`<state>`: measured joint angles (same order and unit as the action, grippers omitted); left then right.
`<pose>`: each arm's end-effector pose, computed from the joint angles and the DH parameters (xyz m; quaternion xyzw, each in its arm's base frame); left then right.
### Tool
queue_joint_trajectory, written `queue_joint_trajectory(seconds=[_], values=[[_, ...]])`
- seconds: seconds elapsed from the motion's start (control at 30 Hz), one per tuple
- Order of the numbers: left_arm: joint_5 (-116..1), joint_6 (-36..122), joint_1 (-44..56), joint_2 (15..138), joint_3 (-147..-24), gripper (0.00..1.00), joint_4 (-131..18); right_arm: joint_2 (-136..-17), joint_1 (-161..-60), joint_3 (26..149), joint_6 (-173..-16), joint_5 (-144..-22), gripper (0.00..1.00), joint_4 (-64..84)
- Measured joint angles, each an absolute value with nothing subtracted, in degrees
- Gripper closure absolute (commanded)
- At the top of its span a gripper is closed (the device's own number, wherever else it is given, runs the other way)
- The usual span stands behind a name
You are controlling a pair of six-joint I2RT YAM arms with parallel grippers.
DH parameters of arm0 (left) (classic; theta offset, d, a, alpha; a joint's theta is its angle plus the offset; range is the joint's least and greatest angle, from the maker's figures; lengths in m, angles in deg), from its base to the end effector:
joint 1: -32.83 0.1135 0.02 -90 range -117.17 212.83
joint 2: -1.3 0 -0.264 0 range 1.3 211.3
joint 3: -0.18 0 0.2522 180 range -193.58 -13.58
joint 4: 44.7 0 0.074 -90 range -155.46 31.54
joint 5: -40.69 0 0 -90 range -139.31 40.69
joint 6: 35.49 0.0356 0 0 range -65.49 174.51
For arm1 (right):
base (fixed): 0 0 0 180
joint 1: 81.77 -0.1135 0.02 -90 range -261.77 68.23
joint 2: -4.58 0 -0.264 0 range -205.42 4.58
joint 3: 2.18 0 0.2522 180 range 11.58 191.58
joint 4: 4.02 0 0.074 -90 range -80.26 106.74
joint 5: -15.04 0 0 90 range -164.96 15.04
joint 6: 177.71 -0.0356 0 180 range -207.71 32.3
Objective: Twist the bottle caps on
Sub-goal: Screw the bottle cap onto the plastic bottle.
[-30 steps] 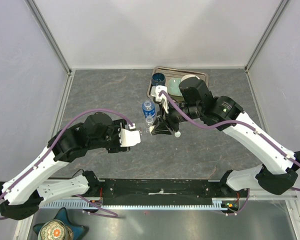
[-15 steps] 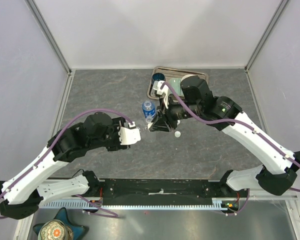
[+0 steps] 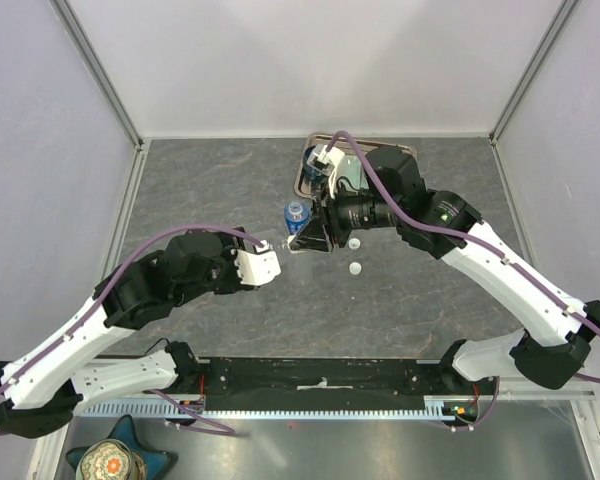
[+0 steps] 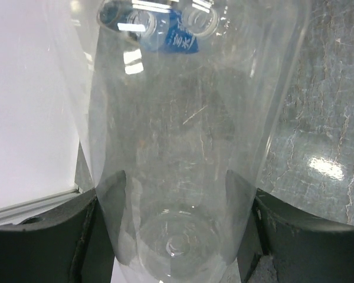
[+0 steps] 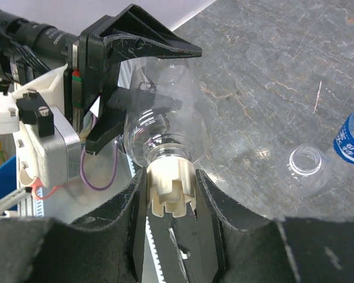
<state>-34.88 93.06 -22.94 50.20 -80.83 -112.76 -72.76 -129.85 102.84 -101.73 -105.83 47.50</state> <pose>0.0905 -0.1173 0.3828 0.6092 0.6428 0.0431 0.4625 0.1742 0.2214 0.4460 -0.3754 0.7297 0.4624 0.3357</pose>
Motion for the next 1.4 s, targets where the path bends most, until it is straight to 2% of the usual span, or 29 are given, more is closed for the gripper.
queue_joint_trajectory(seconds=[0.17, 0.27, 0.43, 0.53, 0.87, 1.07, 1.1, 1.23, 1.3, 1.4], values=[[-33.87, 91.5, -22.96, 50.14, -79.91, 0.81, -111.69, -73.7, -129.8, 103.94, -105.55, -104.45, 1.0, 47.7], [-33.7, 89.25, -22.96, 50.18, -79.51, 0.81, -111.03, -76.21, -129.82, 108.55, -106.32, -103.01, 1.0, 51.63], [-33.81, 83.77, -22.96, 51.62, -79.51, 0.85, -108.89, -79.47, -130.72, 116.61, -106.47, -97.94, 0.93, 57.95], [-34.07, 80.09, -22.96, 52.61, -78.84, 0.87, -106.33, -80.65, -131.49, 120.29, -106.69, -94.09, 0.92, 60.35], [-31.55, 73.84, -22.96, 54.44, -75.43, 0.87, -98.66, -85.06, -132.42, 128.26, -108.79, -87.82, 0.74, 64.98], [-31.25, 72.95, -22.87, 53.46, -73.22, 0.87, -95.51, -86.4, -133.1, 130.71, -109.73, -86.86, 0.56, 66.14], [-31.4, 72.92, -22.83, 53.22, -73.13, 0.87, -95.19, -86.4, -133.19, 130.84, -110.03, -86.88, 0.5, 66.01], [-35.1, 73.1, -22.55, 51.8, -72.85, 0.87, -90.23, -87.01, -134.28, 131.13, -111.98, -88.39, 0.46, 62.45], [-36.89, 72.99, -22.39, 50.88, -72.76, 0.87, -89.61, -87.73, -134.76, 131.61, -112.5, -88.96, 0.38, 60.39], [-39.27, 73.01, -21.41, 49.61, -72.74, 0.88, -88.28, -88.43, -134.89, 132.96, -113.55, -90.03, 0.33, 59.13]])
